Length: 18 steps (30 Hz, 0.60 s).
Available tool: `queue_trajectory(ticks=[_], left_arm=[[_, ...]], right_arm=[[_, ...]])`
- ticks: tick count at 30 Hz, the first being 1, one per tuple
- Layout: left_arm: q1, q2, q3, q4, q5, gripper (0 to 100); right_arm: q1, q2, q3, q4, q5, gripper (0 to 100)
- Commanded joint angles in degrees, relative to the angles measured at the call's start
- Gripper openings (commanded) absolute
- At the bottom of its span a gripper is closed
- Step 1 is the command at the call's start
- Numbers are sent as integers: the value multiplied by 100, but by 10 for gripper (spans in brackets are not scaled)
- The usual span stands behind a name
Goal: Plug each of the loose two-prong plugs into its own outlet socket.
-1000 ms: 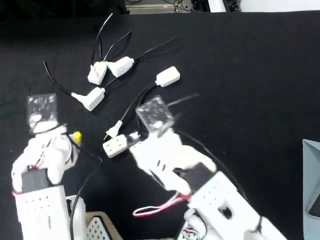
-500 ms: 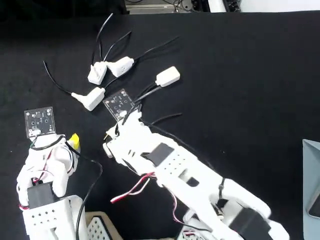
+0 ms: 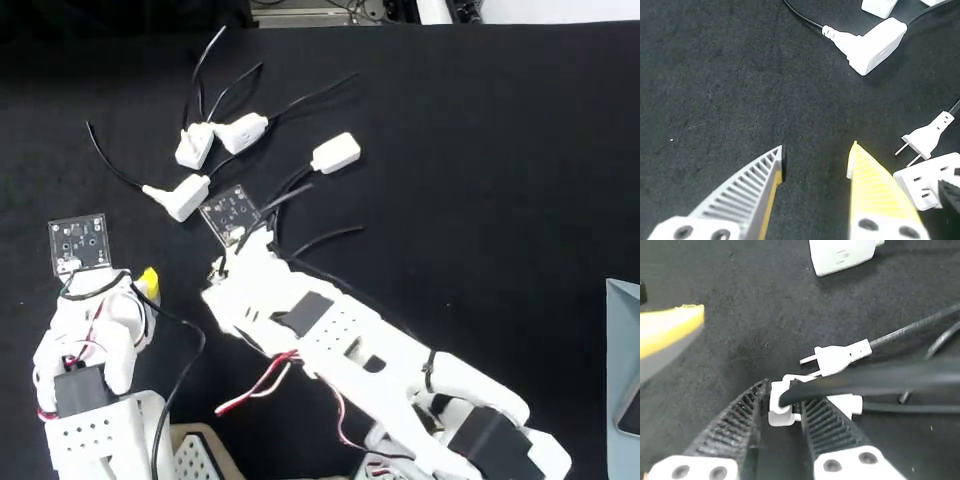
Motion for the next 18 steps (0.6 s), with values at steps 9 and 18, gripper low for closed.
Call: queue_trajectory(ticks=[9, 18], left_arm=[[-13, -44, 4, -132, 44, 215], [-13, -44, 4, -132, 44, 215]], right_arm=[[149, 831, -426, -519, -26, 12], [237, 840, -470, -202, -18, 12]])
